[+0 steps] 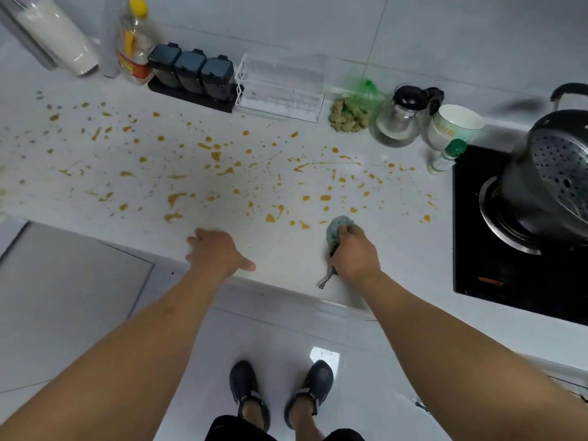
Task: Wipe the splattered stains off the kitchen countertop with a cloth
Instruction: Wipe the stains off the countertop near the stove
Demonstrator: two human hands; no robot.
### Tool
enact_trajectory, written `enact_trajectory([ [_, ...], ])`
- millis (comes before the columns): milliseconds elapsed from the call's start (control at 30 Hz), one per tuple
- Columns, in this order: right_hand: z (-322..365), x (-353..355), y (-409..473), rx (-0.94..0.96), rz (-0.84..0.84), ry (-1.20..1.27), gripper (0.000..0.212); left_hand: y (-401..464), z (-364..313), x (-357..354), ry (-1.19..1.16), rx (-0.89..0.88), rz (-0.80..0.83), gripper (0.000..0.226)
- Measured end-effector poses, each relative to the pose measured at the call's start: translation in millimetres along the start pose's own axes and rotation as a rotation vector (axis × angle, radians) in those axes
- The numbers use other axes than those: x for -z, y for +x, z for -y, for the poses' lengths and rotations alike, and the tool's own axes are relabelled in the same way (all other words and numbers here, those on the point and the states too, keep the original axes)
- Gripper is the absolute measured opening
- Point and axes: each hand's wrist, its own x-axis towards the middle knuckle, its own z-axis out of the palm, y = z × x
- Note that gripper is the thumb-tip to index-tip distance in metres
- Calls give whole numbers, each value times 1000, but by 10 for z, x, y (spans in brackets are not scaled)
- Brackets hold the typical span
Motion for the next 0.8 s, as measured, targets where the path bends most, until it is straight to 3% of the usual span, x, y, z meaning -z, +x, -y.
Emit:
enact_trajectory([
  [100, -272, 21, -122, 36, -15, 12, 60, 21, 5, -6, -8, 6, 18, 138],
  [233, -654, 245, 6, -118, -85, -10, 58, 57, 6, -33, -8, 9, 11, 143],
  [367, -453, 300, 300, -184, -92, -3, 46, 102, 2, -59, -10, 11, 0, 140],
  [533, 133, 167, 452, -86, -69, -5, 46, 110, 24, -87, -15, 1, -12, 137],
  [633, 398, -15, 312, 78, -17, 28, 51, 84, 15, -73, -11, 7, -6, 135],
  [733, 353, -139, 70, 231, 47, 35, 60, 65, 8, -49, -15, 10, 4, 137],
  [800, 105, -56, 41, 213, 20, 29, 57, 56, 17, -50, -14, 7, 2, 141],
])
